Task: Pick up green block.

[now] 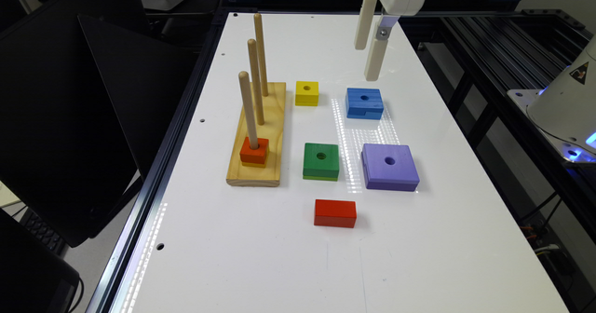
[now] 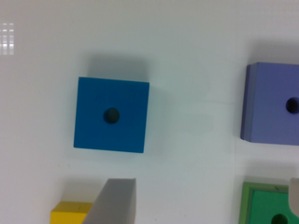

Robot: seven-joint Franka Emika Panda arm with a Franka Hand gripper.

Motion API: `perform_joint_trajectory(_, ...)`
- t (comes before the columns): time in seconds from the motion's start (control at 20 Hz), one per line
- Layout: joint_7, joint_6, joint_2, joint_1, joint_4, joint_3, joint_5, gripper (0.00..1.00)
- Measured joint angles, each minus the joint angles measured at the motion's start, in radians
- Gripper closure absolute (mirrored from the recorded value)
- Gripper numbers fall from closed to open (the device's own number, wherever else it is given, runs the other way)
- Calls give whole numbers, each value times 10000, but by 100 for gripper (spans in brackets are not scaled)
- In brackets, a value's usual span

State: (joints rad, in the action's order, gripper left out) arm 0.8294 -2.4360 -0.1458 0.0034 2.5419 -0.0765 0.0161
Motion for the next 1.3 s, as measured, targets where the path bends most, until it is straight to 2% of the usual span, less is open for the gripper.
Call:
perform_joint_trajectory(0.35, 34, 0, 3, 1, -23, -69, 12, 0)
perform_joint_trajectory(0.7, 249, 0, 4, 1, -50, -280, 20, 0)
perform_joint_trajectory(0.9, 436, 0, 13, 2, -87, -470, 30, 0)
perform_joint_trajectory(1.05, 535, 0, 25, 1, -112, -561, 32, 0)
perform_joint_trajectory(1.3, 667, 0, 287, 0, -419, -712, 47, 0)
